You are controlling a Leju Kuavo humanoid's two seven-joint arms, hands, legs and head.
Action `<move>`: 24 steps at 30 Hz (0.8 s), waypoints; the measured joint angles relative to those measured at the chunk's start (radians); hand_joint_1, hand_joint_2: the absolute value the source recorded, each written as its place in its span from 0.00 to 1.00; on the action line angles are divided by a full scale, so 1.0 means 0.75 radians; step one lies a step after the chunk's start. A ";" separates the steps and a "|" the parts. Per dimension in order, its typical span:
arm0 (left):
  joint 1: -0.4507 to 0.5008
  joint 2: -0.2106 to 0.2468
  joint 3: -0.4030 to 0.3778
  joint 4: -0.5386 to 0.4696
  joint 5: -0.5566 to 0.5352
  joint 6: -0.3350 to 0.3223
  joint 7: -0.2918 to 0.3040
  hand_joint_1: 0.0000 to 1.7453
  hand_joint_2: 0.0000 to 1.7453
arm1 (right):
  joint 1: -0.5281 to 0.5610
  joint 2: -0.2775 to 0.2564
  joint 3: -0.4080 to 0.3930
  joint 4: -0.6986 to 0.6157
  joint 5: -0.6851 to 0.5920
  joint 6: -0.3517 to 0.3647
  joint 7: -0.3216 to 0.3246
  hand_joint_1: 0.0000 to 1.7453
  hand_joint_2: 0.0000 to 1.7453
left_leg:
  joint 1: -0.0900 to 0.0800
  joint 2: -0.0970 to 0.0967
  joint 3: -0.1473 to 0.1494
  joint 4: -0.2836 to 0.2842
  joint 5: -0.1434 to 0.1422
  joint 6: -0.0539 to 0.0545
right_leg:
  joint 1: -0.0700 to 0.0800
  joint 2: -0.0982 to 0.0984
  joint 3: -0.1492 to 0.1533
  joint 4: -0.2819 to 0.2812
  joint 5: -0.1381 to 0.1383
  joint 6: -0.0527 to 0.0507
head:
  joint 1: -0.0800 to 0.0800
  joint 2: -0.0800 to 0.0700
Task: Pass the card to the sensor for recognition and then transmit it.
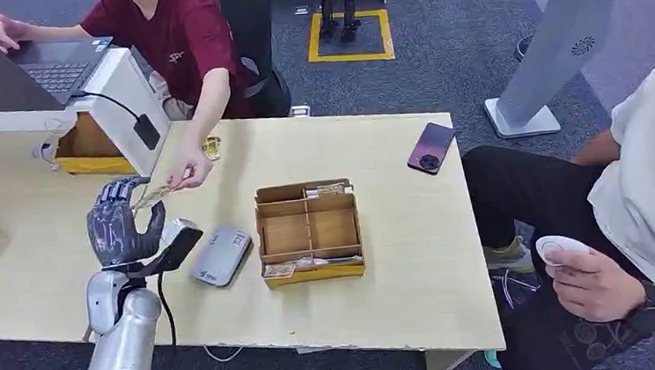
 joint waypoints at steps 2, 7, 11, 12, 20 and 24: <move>0.000 0.001 0.000 0.000 -0.001 0.000 0.000 1.00 1.00 | 0.000 0.000 -0.002 0.000 0.001 -0.004 -0.003 0.00 0.00 | 0.000 0.000 0.000 0.000 0.000 0.000 | 0.000 0.000 0.000 0.000 0.000 0.000 | 0.000 0.000; 0.001 0.007 -0.001 0.001 0.009 0.000 0.000 1.00 1.00 | 0.000 0.000 -0.006 0.000 0.010 -0.002 -0.004 0.00 0.00 | 0.000 0.000 0.000 0.000 0.000 0.000 | 0.000 0.000 0.000 0.000 0.000 0.000 | 0.000 0.000; 0.005 0.013 -0.007 0.003 0.054 0.000 0.000 1.00 1.00 | 0.000 0.000 -0.009 0.000 0.020 -0.010 -0.020 0.00 0.00 | 0.000 0.000 0.000 0.000 0.000 0.000 | 0.000 0.000 0.000 0.000 0.000 0.000 | 0.000 0.000; 0.006 0.018 -0.013 0.004 0.082 0.000 0.000 1.00 1.00 | 0.000 0.000 -0.011 0.000 0.023 -0.012 -0.021 0.00 0.00 | 0.000 0.000 0.000 0.000 0.000 0.000 | 0.000 0.000 0.000 0.000 0.000 0.000 | 0.000 0.000; 0.001 0.046 -0.112 0.040 0.494 -0.325 0.064 1.00 1.00 | 0.000 0.000 -0.035 0.000 0.019 -0.030 -0.028 0.00 0.00 | 0.000 0.000 0.000 0.000 0.000 0.000 | 0.000 0.000 0.000 0.000 0.000 0.000 | 0.000 0.000; 0.010 0.062 -0.155 0.064 0.771 -0.725 0.104 1.00 1.00 | 0.001 0.000 -0.059 0.000 0.003 -0.042 -0.036 0.00 0.00 | 0.000 0.001 0.000 0.000 0.000 0.000 | 0.000 0.001 0.000 0.000 0.001 0.000 | 0.001 0.000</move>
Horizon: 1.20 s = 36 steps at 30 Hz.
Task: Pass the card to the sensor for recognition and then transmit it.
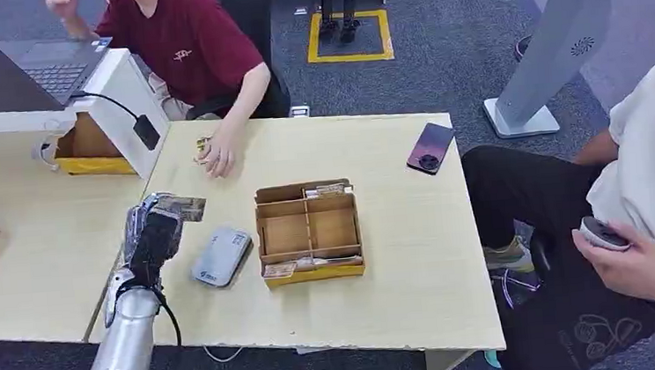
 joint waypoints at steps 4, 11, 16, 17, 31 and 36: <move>0.106 0.010 -0.047 -0.038 0.265 -0.298 0.038 1.00 1.00 | 0.005 0.001 -0.027 0.000 -0.010 -0.009 -0.003 0.00 0.00 | 0.000 0.001 0.000 0.000 0.000 0.000 | -0.001 0.001 0.000 0.000 -0.001 0.001 | -0.001 0.000; 0.275 0.038 -0.202 -0.140 0.346 -0.365 0.142 1.00 1.00 | 0.008 0.001 -0.070 0.000 -0.009 -0.018 0.017 0.00 0.00 | 0.000 -0.001 -0.001 0.000 -0.001 0.001 | -0.001 0.000 -0.001 -0.001 -0.001 0.001 | -0.001 0.000; 0.275 0.049 -0.305 -0.139 0.186 -0.198 0.237 1.00 1.00 | 0.008 0.009 -0.089 0.000 -0.011 -0.037 0.008 0.00 0.00 | 0.000 0.000 -0.001 0.000 0.001 0.002 | -0.001 -0.001 -0.001 0.000 0.000 0.002 | -0.001 0.000; 0.269 0.049 -0.321 -0.134 0.165 -0.165 0.248 1.00 1.00 | 0.008 0.010 -0.092 0.000 -0.010 -0.037 0.008 0.00 0.00 | 0.000 -0.001 -0.001 0.000 0.001 0.002 | -0.001 -0.001 -0.001 0.000 0.001 0.002 | -0.001 0.000; 0.141 0.036 -0.302 -0.118 0.421 -0.136 0.251 1.00 1.00 | 0.009 0.011 -0.119 0.000 0.004 -0.037 0.020 0.00 0.00 | 0.000 -0.001 -0.001 0.000 0.003 0.002 | 0.000 -0.001 -0.001 0.000 0.003 0.001 | -0.001 0.000; 0.129 0.044 -0.277 -0.126 0.443 -0.147 0.251 1.00 1.00 | 0.009 0.011 -0.124 0.000 0.006 -0.037 0.019 0.00 0.00 | 0.000 -0.001 -0.001 0.000 0.003 0.002 | 0.000 -0.002 -0.001 0.000 0.003 0.001 | -0.001 0.000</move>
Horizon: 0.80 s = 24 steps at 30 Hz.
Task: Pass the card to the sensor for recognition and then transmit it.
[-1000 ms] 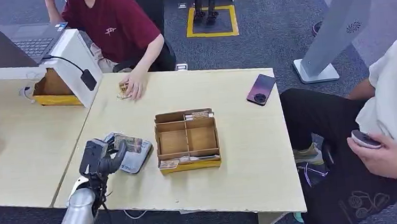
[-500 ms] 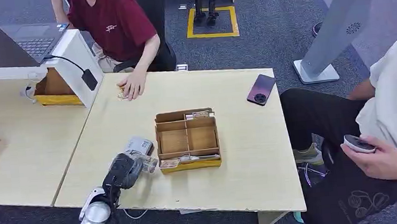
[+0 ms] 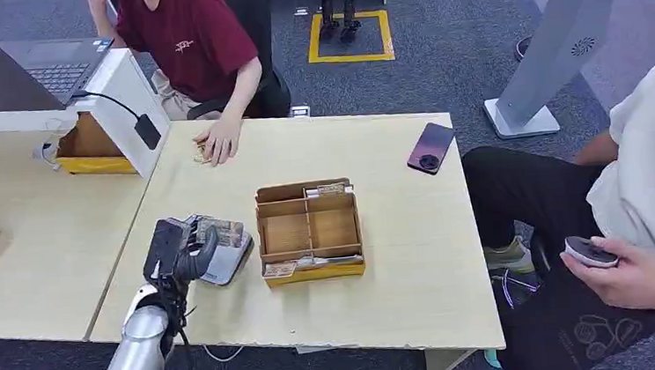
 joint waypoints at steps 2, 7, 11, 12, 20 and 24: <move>-0.002 0.003 0.000 -0.002 -0.022 0.010 0.009 1.00 1.00 | 0.000 0.000 -0.003 0.000 0.006 0.000 0.003 0.00 0.00 | 0.000 0.000 0.000 0.000 0.000 0.000 | 0.000 0.000 0.000 0.000 0.000 0.000 | 0.000 0.000; -0.009 0.005 0.000 0.029 -0.144 0.105 0.012 1.00 1.00 | 0.000 0.000 -0.016 0.000 0.015 0.000 -0.003 0.00 0.00 | 0.000 0.000 0.000 0.000 0.000 0.000 | 0.000 0.000 0.000 0.000 0.000 0.000 | 0.000 0.000; -0.025 0.008 0.000 0.088 -0.267 0.220 0.017 1.00 1.00 | -0.001 0.000 -0.018 0.000 0.035 0.000 -0.003 0.00 0.00 | 0.000 0.000 0.000 0.000 0.000 0.000 | 0.000 0.000 0.000 0.000 0.000 0.000 | 0.000 0.000; -0.031 0.010 0.004 0.106 -0.269 0.221 0.017 1.00 1.00 | -0.001 0.000 -0.018 0.000 0.038 0.000 -0.004 0.00 0.00 | 0.000 0.000 0.000 0.000 0.000 0.000 | 0.000 0.000 0.000 0.000 0.000 0.000 | 0.000 0.000; -0.090 0.015 0.108 0.262 -0.313 0.277 -0.016 1.00 1.00 | -0.001 0.000 -0.020 0.000 0.063 0.004 -0.009 0.00 0.00 | 0.000 0.000 -0.001 0.000 0.000 0.000 | 0.000 0.000 0.000 0.000 0.000 0.000 | 0.000 0.000; -0.102 0.015 0.148 0.305 -0.317 0.273 -0.020 1.00 1.00 | -0.001 0.000 -0.023 0.000 0.066 0.000 -0.011 0.00 0.00 | 0.000 0.000 -0.001 0.000 0.000 0.000 | 0.000 0.001 0.000 0.000 0.000 0.000 | 0.000 0.000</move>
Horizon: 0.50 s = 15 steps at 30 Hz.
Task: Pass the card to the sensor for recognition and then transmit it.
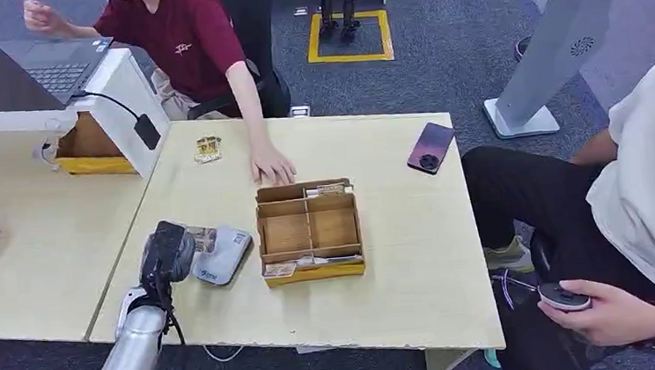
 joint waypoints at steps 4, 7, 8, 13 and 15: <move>-0.005 0.000 0.029 0.031 -0.043 0.023 0.000 1.00 1.00 | 0.000 0.000 -0.004 0.000 0.011 0.000 0.000 0.00 0.00 | 0.000 0.000 0.000 0.000 0.000 0.000 | 0.000 0.000 0.000 0.000 0.000 0.000 | 0.000 0.000; -0.007 -0.001 0.048 0.051 -0.051 0.006 -0.002 1.00 1.00 | 0.000 0.000 -0.006 0.000 0.016 0.000 -0.002 0.00 0.00 | 0.000 0.000 0.000 0.000 0.000 0.000 | 0.000 -0.001 0.000 0.000 0.000 0.000 | 0.000 0.000; -0.010 -0.001 0.054 0.059 -0.047 -0.013 -0.009 1.00 1.00 | 0.000 0.000 -0.007 0.000 0.016 0.000 -0.002 0.00 0.00 | 0.000 0.000 0.000 0.000 0.000 0.000 | 0.000 -0.001 0.000 0.000 0.000 0.000 | 0.000 0.000; -0.007 -0.001 0.078 0.069 0.066 -0.178 -0.067 1.00 1.00 | -0.001 0.000 -0.009 0.000 0.019 -0.001 -0.001 0.00 0.00 | 0.000 0.000 0.000 0.000 0.000 0.000 | 0.000 -0.001 0.000 0.000 0.000 0.000 | 0.000 0.000; 0.003 -0.001 0.082 0.058 0.146 -0.274 -0.075 1.00 1.00 | 0.000 -0.001 -0.012 0.000 0.020 -0.001 -0.001 0.00 0.00 | 0.000 0.000 0.000 0.000 0.000 0.000 | 0.000 -0.001 0.000 0.000 0.000 0.000 | 0.000 0.000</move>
